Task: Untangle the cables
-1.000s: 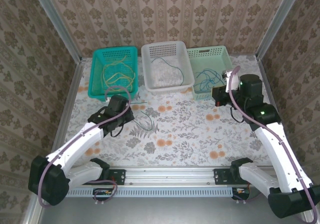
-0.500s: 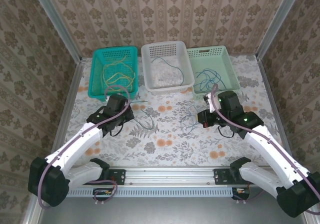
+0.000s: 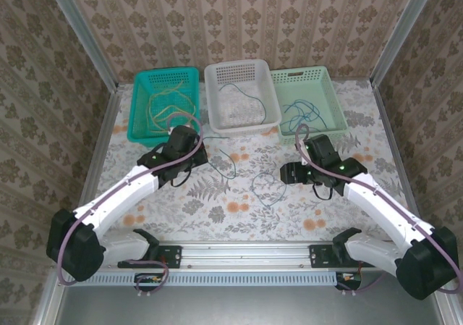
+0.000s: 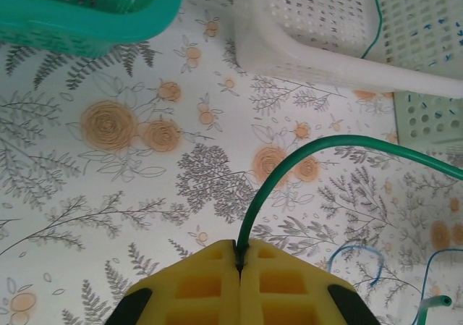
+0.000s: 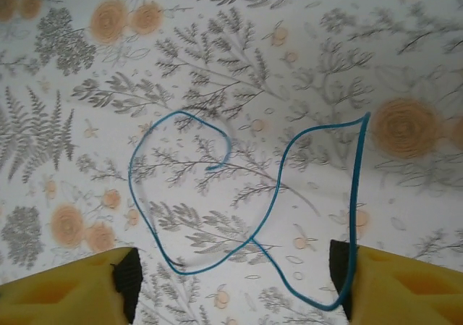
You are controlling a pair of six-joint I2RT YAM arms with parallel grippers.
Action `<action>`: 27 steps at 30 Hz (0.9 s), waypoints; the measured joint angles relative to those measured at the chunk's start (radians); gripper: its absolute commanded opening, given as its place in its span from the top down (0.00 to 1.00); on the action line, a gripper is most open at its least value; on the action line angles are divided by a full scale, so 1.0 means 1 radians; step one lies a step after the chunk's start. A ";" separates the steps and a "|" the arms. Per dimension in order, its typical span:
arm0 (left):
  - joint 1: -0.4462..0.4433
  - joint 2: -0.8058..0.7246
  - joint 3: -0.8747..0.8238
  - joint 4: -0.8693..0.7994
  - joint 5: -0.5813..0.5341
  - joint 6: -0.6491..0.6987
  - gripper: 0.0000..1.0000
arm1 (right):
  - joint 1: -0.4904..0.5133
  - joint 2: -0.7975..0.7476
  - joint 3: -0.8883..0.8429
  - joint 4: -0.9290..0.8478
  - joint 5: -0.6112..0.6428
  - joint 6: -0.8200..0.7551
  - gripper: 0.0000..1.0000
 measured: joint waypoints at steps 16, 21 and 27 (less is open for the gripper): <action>-0.024 0.036 0.029 0.024 -0.004 0.008 1.00 | 0.050 0.331 0.203 -0.280 0.104 -0.026 0.00; -0.024 0.036 0.029 0.029 -0.007 0.010 1.00 | 0.121 0.452 0.342 -0.372 0.218 -0.057 0.00; -0.024 0.036 0.029 0.031 -0.009 0.015 1.00 | 0.287 0.584 0.509 -0.492 0.554 -0.100 0.00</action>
